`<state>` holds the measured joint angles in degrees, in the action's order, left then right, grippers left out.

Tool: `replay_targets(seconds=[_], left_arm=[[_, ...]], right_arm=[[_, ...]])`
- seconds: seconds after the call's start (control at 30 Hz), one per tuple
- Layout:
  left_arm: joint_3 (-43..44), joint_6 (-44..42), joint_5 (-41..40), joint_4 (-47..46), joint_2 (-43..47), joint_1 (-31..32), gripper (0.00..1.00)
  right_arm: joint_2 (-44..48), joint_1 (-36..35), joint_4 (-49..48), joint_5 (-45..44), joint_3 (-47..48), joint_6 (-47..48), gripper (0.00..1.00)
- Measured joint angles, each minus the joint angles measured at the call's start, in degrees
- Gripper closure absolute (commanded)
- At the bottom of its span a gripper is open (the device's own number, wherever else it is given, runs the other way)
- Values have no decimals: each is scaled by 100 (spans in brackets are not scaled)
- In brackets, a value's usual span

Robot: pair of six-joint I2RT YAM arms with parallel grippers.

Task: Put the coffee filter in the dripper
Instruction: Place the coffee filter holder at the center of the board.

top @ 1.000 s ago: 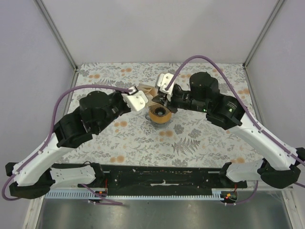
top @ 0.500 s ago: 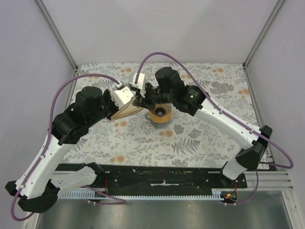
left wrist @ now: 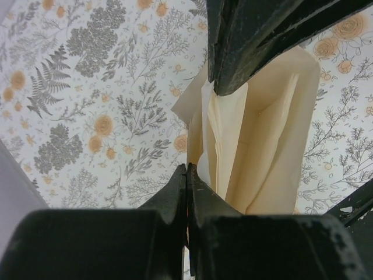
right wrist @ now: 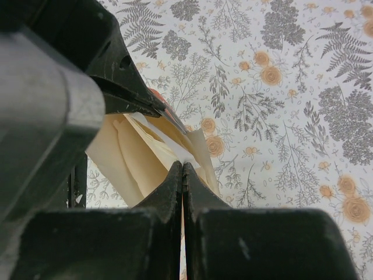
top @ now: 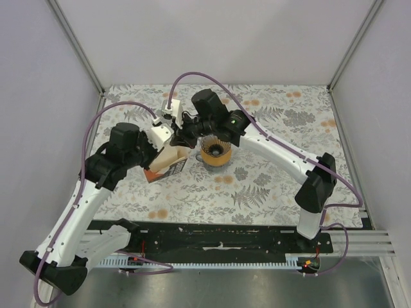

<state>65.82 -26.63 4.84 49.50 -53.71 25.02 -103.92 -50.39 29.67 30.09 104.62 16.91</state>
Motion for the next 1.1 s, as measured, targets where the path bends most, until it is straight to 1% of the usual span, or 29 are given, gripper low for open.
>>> replay_targets(seconds=[0.1, 0.27, 0.5, 0.6, 0.73, 0.9, 0.97, 1.1], left_arm=[[-319, 81, 129, -101, 74, -177, 98], [-879, 278, 479, -413, 214, -431, 98], [-1694, 426, 992, -970, 457, -507, 98], [-2031, 468, 1187, -1167, 584, -544, 98], [-2321, 472, 1228, -1320, 643, -584, 96], [-2393, 463, 1231, -1327, 702, -621, 95], [-2393, 446, 1228, -1325, 726, -621, 92], [-2404, 372, 1226, -1309, 761, -632, 74]], right_arm=[[-118, 37, -39, 107, -44, -17, 100], [-114, 42, -269, 289, -387, -98, 100], [129, 42, -483, 356, -1508, -195, 100], [179, 42, -533, 352, -1639, -238, 100], [203, 42, -647, 354, -1644, -262, 100], [249, 35, -721, 343, -1705, -280, 100], [275, 35, -752, 313, -1784, -282, 100], [358, 26, -791, 262, -2006, -284, 100]])
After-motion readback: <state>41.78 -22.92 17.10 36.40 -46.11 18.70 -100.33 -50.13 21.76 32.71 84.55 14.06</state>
